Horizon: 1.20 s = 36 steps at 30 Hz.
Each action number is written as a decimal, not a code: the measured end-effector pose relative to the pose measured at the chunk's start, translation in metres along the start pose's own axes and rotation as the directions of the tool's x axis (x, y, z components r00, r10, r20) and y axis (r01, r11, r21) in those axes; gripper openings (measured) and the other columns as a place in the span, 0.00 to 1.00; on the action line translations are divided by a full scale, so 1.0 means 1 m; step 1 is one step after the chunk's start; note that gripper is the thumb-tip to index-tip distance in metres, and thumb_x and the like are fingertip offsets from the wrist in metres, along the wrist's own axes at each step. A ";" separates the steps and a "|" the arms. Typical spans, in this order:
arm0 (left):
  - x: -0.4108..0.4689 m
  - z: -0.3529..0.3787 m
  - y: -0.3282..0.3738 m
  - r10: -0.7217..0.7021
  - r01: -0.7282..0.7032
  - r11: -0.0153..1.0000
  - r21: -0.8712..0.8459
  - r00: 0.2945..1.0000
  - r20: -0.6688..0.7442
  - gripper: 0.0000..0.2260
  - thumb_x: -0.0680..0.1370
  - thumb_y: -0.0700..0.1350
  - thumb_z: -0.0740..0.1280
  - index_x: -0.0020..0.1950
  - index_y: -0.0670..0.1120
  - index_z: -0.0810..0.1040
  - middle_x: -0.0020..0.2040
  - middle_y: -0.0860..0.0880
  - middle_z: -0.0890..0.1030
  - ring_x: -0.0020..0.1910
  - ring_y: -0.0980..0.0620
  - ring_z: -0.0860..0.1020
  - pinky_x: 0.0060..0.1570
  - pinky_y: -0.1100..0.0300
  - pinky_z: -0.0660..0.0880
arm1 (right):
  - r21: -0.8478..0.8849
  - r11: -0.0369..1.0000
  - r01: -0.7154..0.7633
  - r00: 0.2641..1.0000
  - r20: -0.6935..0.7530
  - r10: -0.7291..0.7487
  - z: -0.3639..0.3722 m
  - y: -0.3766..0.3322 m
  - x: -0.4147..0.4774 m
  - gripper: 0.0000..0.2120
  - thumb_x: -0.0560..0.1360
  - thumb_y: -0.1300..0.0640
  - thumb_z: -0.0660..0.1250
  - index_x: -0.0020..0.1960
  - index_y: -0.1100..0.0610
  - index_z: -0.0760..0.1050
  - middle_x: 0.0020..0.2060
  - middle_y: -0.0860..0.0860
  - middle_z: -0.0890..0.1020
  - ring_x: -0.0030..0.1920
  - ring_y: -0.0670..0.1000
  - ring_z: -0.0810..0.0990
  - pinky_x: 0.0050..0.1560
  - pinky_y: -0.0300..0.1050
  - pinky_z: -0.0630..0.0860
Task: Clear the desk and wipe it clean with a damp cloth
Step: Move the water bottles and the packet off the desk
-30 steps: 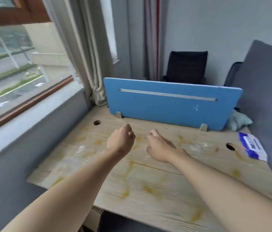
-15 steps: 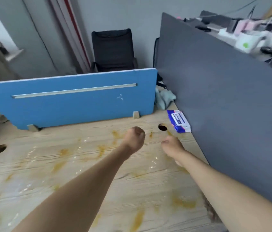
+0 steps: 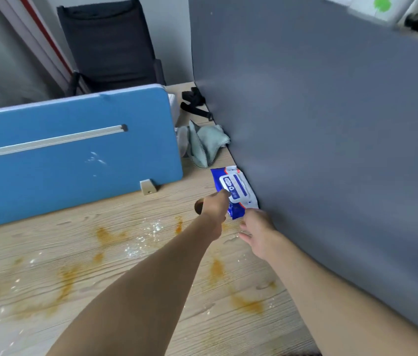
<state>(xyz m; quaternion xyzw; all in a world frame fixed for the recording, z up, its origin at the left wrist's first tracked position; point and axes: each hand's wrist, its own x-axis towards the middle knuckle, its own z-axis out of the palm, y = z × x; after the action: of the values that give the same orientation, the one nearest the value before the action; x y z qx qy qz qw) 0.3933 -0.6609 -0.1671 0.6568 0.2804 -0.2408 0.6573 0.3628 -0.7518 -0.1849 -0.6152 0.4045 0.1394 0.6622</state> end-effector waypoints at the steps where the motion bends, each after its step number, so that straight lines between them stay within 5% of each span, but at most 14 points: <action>1: 0.007 0.004 0.000 -0.027 0.026 0.999 -0.027 1.000 -0.011 0.05 0.81 0.47 0.64 0.54 0.48 0.73 0.43 0.51 0.71 0.40 0.53 0.69 0.55 0.54 0.70 | -0.006 1.000 -0.001 1.000 0.005 0.001 0.000 0.000 0.003 0.12 0.81 0.62 0.55 0.57 0.54 0.75 0.53 0.51 0.78 0.58 0.53 0.77 0.43 0.45 0.77; 8: 0.036 0.018 0.009 -0.104 0.106 0.989 -0.106 0.994 0.022 0.09 0.77 0.49 0.64 0.53 0.48 0.79 0.57 0.47 0.80 0.45 0.49 0.76 0.40 0.58 0.73 | -0.096 0.995 0.011 1.000 -0.001 -0.012 -0.007 -0.002 0.010 0.10 0.80 0.64 0.57 0.44 0.54 0.74 0.41 0.48 0.75 0.50 0.51 0.74 0.56 0.50 0.79; 11: 0.043 0.021 0.008 -0.077 0.077 0.997 -0.013 0.997 -0.006 0.11 0.78 0.48 0.64 0.58 0.45 0.77 0.51 0.49 0.79 0.39 0.53 0.72 0.37 0.58 0.67 | -0.145 0.989 0.029 0.999 -0.021 -0.033 -0.013 -0.001 0.011 0.10 0.80 0.65 0.56 0.50 0.59 0.76 0.39 0.50 0.73 0.42 0.49 0.71 0.55 0.53 0.80; 14: 0.043 0.021 0.005 -0.024 0.030 0.997 0.065 0.996 -0.092 0.04 0.78 0.43 0.65 0.51 0.44 0.76 0.42 0.49 0.75 0.38 0.53 0.71 0.41 0.58 0.69 | -0.190 0.981 0.050 0.997 -0.041 -0.058 -0.017 -0.001 0.010 0.12 0.79 0.65 0.57 0.57 0.69 0.74 0.36 0.52 0.70 0.40 0.51 0.67 0.63 0.63 0.75; 17: 0.037 0.024 0.004 0.023 -0.015 0.997 0.076 0.994 -0.104 0.08 0.77 0.39 0.63 0.52 0.42 0.80 0.44 0.46 0.78 0.42 0.49 0.73 0.45 0.56 0.71 | -0.224 0.972 0.074 0.997 -0.016 -0.080 -0.017 -0.002 0.006 0.07 0.79 0.63 0.59 0.46 0.63 0.75 0.35 0.52 0.70 0.41 0.51 0.67 0.64 0.62 0.75; 19: 0.031 0.026 0.005 0.055 -0.047 0.995 0.082 0.995 -0.087 0.11 0.77 0.39 0.62 0.54 0.42 0.82 0.44 0.46 0.79 0.41 0.49 0.73 0.46 0.56 0.72 | -0.240 0.965 0.105 0.994 0.000 -0.108 -0.016 -0.004 0.004 0.06 0.78 0.63 0.60 0.43 0.58 0.73 0.35 0.52 0.69 0.39 0.52 0.66 0.55 0.54 0.79; 23: 0.016 0.019 0.013 0.064 -0.064 0.998 0.003 0.998 0.000 0.11 0.77 0.37 0.61 0.55 0.44 0.80 0.48 0.48 0.79 0.44 0.54 0.74 0.54 0.53 0.76 | -0.319 0.929 0.185 0.973 -0.074 -0.219 -0.017 -0.004 0.010 0.06 0.80 0.60 0.60 0.52 0.60 0.75 0.37 0.52 0.74 0.33 0.51 0.69 0.30 0.39 0.64; 26: -0.001 0.001 0.020 0.078 -0.075 0.995 -0.065 0.996 0.047 0.10 0.78 0.40 0.64 0.59 0.45 0.78 0.58 0.48 0.80 0.54 0.53 0.75 0.58 0.47 0.77 | -0.315 0.933 0.174 0.961 -0.151 -0.230 -0.019 -0.009 0.005 0.14 0.82 0.55 0.60 0.61 0.64 0.74 0.52 0.59 0.81 0.45 0.56 0.78 0.39 0.42 0.70; 29: -0.024 -0.027 0.029 0.126 -0.114 0.987 -0.117 0.986 0.108 0.12 0.79 0.43 0.65 0.61 0.46 0.79 0.61 0.49 0.81 0.61 0.54 0.76 0.60 0.46 0.76 | -0.225 0.961 0.162 0.971 -0.137 -0.196 -0.013 -0.017 -0.015 0.15 0.84 0.52 0.56 0.58 0.63 0.73 0.46 0.57 0.79 0.44 0.56 0.78 0.48 0.48 0.77; 32: -0.065 -0.074 0.038 0.188 -0.165 0.970 -0.180 0.975 0.120 0.06 0.79 0.41 0.66 0.52 0.45 0.81 0.57 0.49 0.83 0.60 0.54 0.78 0.58 0.48 0.76 | -0.057 0.995 0.088 0.996 -0.002 -0.088 0.012 -0.025 -0.051 0.18 0.85 0.47 0.54 0.54 0.61 0.74 0.49 0.59 0.83 0.50 0.57 0.83 0.60 0.54 0.79; 36: -0.114 -0.141 0.036 0.249 -0.237 0.954 -0.184 0.967 0.046 0.04 0.78 0.40 0.67 0.49 0.46 0.82 0.52 0.48 0.85 0.55 0.54 0.80 0.57 0.49 0.74 | 0.014 0.995 0.098 0.975 0.198 -0.099 0.058 -0.025 -0.104 0.14 0.79 0.48 0.63 0.57 0.57 0.77 0.45 0.57 0.86 0.41 0.53 0.84 0.41 0.45 0.75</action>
<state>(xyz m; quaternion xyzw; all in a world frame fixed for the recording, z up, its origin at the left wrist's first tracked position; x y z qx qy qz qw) 0.3276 -0.5257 -0.0597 0.6164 0.1953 -0.1546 0.7470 0.3348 -0.6708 -0.0987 -0.6162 0.3057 0.1660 0.7066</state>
